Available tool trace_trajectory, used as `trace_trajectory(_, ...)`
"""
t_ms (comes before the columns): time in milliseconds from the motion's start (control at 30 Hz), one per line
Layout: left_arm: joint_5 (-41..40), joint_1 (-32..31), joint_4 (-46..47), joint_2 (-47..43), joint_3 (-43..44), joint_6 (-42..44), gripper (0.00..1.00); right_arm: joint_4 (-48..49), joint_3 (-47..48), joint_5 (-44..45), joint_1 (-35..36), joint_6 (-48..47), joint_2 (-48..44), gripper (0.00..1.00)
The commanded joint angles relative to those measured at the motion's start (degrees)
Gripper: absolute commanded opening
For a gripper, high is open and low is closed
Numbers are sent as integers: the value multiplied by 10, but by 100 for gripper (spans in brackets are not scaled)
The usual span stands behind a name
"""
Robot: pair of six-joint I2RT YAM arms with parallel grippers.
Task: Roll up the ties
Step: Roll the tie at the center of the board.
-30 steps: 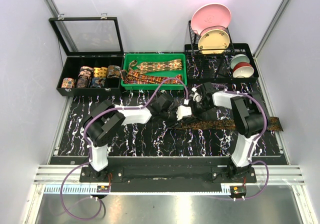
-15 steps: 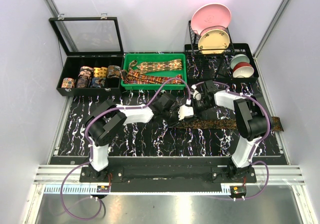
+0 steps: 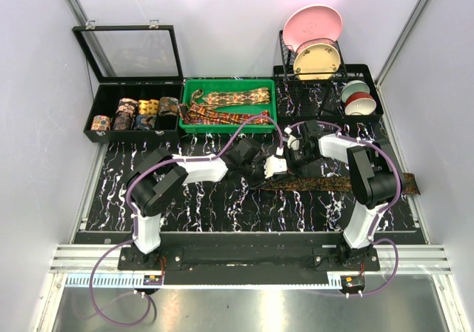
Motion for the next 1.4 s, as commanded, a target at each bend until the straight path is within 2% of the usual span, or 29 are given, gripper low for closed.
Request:
trace_trajectory(0,-51,2,-108,45,-26,18,35,-16,16,17,-3,-21,-14,36)
trace_trajectory(133,-49,3,-108,43,-29,17,35,-29,17,29,-3,-34,-16,36)
trace_trajectory(333,-47,3,-109,39,-30,20,36,9,15,13,7,-6,-1,37)
trace_trajectory(433,-47,4,-111,37,-29,21,36,18,23,3,13,0,10,30)
trace_trajectory(467,-46,4,-112,35,-30,22,37,18,23,9,13,-2,13,19)
trace_trajectory(600,-39,7,-114,32,-28,21,40,-2,25,26,12,-20,34,0)
trace_trajectory(767,-5,24,-112,11,-28,18,55,-18,16,71,11,-26,34,0)
trace_trajectory(800,3,32,-107,4,-31,21,63,-19,16,79,9,-27,37,0)
trace_trajectory(1000,60,48,-72,-60,-66,50,75,-28,24,104,4,-25,55,0)
trace_trajectory(1067,73,54,-35,-82,-87,44,83,-27,25,104,5,-26,56,0)
trace_trajectory(1133,78,60,-19,-86,-95,29,87,-26,25,100,7,-27,57,0)
trace_trajectory(1367,96,65,48,-71,-104,0,85,-13,18,94,16,-27,59,0)
